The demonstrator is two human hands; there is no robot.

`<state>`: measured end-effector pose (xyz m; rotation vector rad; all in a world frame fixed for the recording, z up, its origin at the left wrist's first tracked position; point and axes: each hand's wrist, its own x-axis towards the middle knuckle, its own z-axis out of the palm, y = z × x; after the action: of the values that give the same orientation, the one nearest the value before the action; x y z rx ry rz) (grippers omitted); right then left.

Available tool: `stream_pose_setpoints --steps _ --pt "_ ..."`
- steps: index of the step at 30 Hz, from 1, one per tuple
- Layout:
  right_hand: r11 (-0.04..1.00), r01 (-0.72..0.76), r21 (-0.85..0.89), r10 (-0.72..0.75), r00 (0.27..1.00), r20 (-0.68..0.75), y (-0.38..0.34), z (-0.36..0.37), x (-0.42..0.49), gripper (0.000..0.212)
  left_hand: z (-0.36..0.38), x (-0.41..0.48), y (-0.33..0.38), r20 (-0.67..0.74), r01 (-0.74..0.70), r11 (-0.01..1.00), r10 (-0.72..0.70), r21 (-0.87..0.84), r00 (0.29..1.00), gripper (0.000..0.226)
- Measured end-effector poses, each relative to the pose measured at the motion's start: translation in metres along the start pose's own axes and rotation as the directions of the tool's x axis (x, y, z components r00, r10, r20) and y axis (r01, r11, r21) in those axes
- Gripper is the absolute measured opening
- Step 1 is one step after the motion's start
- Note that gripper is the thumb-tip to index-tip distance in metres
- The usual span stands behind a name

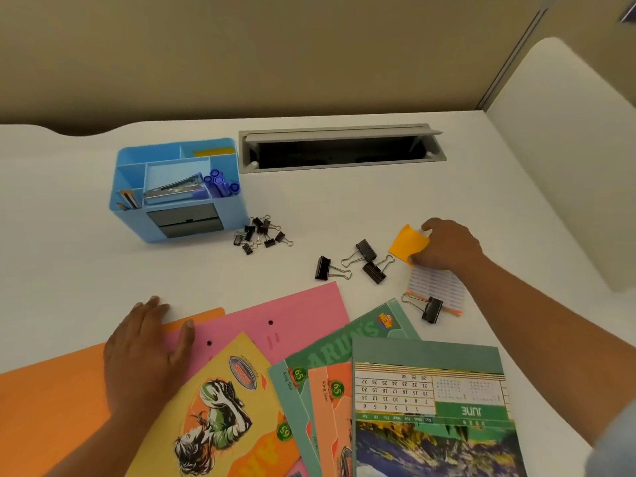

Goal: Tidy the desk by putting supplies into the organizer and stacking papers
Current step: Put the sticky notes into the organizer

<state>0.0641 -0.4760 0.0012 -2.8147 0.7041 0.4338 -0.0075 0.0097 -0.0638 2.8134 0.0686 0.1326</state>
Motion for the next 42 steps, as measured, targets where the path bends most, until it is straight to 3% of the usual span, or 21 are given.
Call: stream_pose_setpoints --steps 5,10,17,26,29,32,37,42 --pt "1.0 0.018 0.003 -0.018 1.0 -0.008 -0.008 -0.002 -0.001 0.044 0.0 -0.001 0.0 0.004 0.001 1.0 -0.001 -0.001 1.0 0.068" --pt "0.992 0.071 0.105 -0.059 0.992 -0.112 -0.01 -0.009 0.0 0.015 0.0 -0.001 -0.002 0.004 0.002 1.0 -0.002 -0.001 1.0 0.069" --pt "0.919 0.303 0.253 -0.211 0.918 -0.336 -0.03 -0.045 -0.011 0.023 0.002 0.001 -0.004 0.0 -0.006 1.0 0.006 -0.004 1.0 0.068" --pt "0.789 0.522 0.323 -0.383 0.83 -0.406 -0.119 -0.086 -0.04 0.03 0.001 -0.001 -0.006 -0.001 0.013 1.0 -0.013 0.021 1.0 0.067" --pt "0.702 0.598 0.386 -0.438 0.79 -0.428 -0.159 -0.099 -0.048 0.023 0.001 -0.001 -0.005 -0.001 0.018 1.0 -0.018 0.014 1.0 0.066" --pt "0.602 0.631 0.488 -0.476 0.775 -0.415 -0.202 -0.11 -0.048 0.037 -0.001 -0.001 -0.005 0.005 0.024 1.0 -0.024 0.0 1.0 0.066" --pt "0.597 0.76 0.255 -0.622 0.64 -0.45 -0.271 -0.122 -0.036 0.023 -0.002 -0.002 -0.004 0.018 0.035 0.999 -0.034 -0.03 0.999 0.066" --pt "0.581 0.811 0.072 -0.73 0.558 -0.395 -0.33 -0.128 -0.017 0.019 -0.002 -0.001 -0.004 0.05 0.039 0.998 -0.037 -0.042 0.998 0.072"
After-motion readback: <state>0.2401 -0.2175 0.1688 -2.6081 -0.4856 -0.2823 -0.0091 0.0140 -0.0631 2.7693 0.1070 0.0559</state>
